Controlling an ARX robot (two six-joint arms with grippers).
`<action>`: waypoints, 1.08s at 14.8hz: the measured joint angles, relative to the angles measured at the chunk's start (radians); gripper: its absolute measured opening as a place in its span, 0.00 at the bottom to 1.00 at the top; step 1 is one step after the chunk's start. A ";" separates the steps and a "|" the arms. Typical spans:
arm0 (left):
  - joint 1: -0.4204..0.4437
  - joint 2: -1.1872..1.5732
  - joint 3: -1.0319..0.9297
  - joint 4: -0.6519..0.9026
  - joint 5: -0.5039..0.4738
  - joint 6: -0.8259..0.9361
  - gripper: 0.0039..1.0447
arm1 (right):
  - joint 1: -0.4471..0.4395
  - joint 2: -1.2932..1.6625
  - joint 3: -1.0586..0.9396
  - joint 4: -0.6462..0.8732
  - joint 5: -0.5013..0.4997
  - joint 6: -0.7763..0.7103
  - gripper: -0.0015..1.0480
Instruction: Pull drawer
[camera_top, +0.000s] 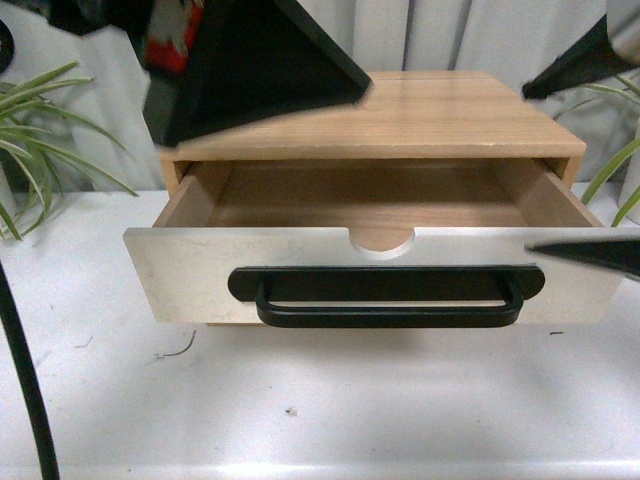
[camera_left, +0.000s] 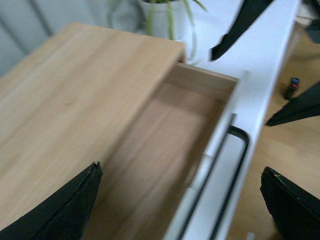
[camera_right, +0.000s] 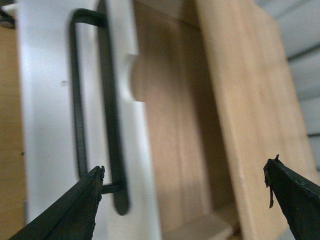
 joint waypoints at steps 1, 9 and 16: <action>0.091 -0.008 -0.017 0.138 -0.046 -0.122 0.94 | -0.026 0.011 0.003 0.138 0.051 0.144 0.94; 0.310 -0.316 -0.483 0.708 -0.556 -0.516 0.50 | -0.151 -0.265 -0.325 0.666 0.538 1.186 0.61; 0.309 -0.563 -0.841 0.783 -0.561 -0.521 0.01 | -0.173 -0.566 -0.675 0.735 0.537 1.244 0.02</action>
